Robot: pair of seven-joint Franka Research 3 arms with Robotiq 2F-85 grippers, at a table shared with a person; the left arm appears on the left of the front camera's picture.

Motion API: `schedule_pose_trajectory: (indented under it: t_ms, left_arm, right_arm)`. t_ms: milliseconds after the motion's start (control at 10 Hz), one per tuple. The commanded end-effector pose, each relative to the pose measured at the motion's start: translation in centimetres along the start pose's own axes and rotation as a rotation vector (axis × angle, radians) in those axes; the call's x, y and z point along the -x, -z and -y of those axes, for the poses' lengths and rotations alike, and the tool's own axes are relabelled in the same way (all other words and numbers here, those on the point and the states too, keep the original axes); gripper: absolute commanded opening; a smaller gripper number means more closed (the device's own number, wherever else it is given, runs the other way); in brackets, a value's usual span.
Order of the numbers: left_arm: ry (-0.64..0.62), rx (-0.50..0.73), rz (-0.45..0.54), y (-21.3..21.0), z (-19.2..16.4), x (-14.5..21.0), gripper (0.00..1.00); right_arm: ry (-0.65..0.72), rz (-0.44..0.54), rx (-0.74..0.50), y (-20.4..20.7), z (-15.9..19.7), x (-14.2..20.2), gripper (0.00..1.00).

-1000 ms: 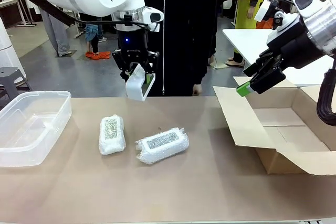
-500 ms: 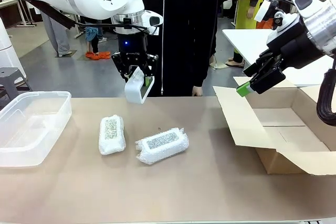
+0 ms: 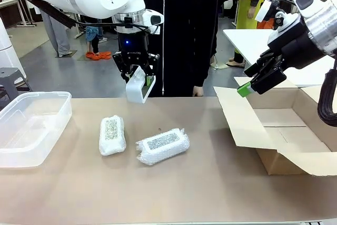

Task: Separate and place wrapped and unwrapped clocks.
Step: If the picked Digital clock is wrapped, place it in the Package Box ; if not, place it in the Organizing box.

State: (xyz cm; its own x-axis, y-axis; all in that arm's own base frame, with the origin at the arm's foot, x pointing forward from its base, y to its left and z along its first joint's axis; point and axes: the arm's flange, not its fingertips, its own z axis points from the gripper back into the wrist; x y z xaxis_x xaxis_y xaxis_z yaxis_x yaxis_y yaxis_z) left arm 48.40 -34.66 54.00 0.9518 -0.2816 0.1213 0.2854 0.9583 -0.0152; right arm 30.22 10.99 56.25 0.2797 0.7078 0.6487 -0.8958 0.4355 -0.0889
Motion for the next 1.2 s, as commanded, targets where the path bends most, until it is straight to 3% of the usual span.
schedule_pose_trajectory:
  t_ms: [0,400,500,800,1000,1100]
  left_arm:
    - [-0.013,0.001,0.012,-0.4,0.0,-0.2,0.00]
    - [-0.013,0.001,0.012,-0.4,0.0,-0.2,0.00]
    - [0.000,0.000,0.000,0.0,0.0,0.0,0.51]
    - [-0.163,0.032,-0.112,-2.3,-12.5,3.9,0.51]
    - [-0.288,0.068,-0.057,-2.9,-21.0,7.0,0.51]
    - [-0.273,0.053,-0.064,-2.7,-24.9,8.1,0.51]
  right_arm:
    - [0.002,0.018,-0.028,0.1,0.1,0.1,1.00]
    - [0.002,0.018,-0.028,0.1,0.1,0.1,1.00]
    - [0.002,0.018,-0.028,0.1,0.1,0.1,1.00]
    - [0.002,0.018,-0.028,0.1,0.1,0.1,1.00]
    - [0.002,0.018,-0.028,0.1,0.1,0.1,1.00]
    - [0.002,0.018,-0.028,0.1,0.1,0.1,1.00]
